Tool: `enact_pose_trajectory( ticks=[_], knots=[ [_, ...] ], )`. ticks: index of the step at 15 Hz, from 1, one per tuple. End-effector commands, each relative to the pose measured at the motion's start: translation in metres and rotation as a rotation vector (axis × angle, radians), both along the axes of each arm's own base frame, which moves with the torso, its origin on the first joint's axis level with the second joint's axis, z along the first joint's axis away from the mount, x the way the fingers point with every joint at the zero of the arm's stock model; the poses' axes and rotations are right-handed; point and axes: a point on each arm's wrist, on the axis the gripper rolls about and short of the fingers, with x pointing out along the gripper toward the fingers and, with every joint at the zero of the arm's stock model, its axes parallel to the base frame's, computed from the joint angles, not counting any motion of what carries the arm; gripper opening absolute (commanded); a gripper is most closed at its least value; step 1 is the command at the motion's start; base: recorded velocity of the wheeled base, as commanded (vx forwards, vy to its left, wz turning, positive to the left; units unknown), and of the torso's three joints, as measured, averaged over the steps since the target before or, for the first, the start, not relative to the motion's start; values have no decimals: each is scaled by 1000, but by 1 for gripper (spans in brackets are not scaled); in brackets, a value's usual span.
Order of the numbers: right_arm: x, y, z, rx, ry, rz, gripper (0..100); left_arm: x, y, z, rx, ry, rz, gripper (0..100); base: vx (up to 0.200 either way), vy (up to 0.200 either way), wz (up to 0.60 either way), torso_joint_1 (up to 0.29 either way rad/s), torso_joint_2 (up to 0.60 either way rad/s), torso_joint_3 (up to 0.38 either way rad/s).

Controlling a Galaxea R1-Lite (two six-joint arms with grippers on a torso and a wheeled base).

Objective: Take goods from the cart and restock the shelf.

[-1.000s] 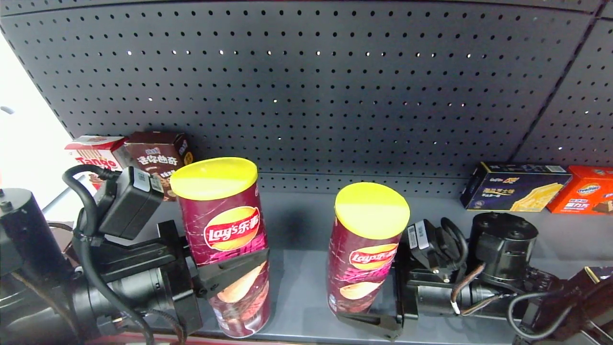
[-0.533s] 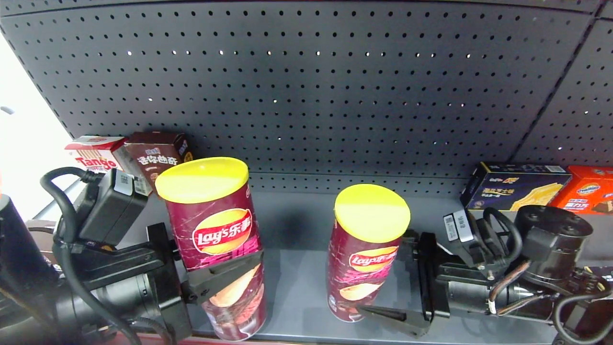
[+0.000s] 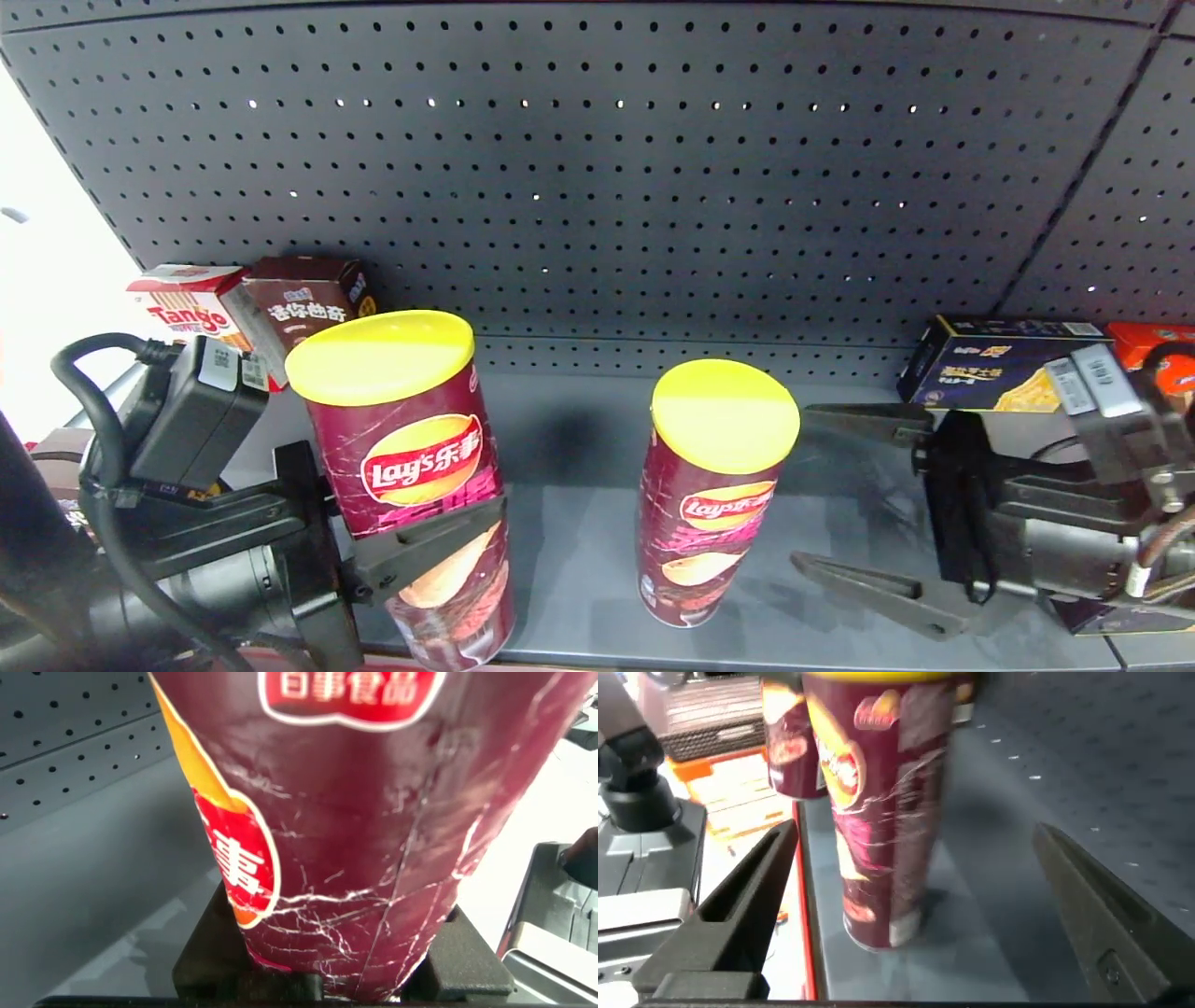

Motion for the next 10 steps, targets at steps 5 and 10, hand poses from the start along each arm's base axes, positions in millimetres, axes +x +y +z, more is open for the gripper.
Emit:
enact_pose_trajectory(
  ticks=[5, 10],
  knots=[
    [-68, -66, 45, 79, -100, -489, 100, -2, 1, 2, -6, -10, 1, 0, 0, 0, 0, 0, 0, 0],
    [-160, -106, 15, 78, -7, -783, 100, -5, 5, 6, -15, -26, 12, 0, 0, 0, 0, 0, 0, 0]
  ],
)
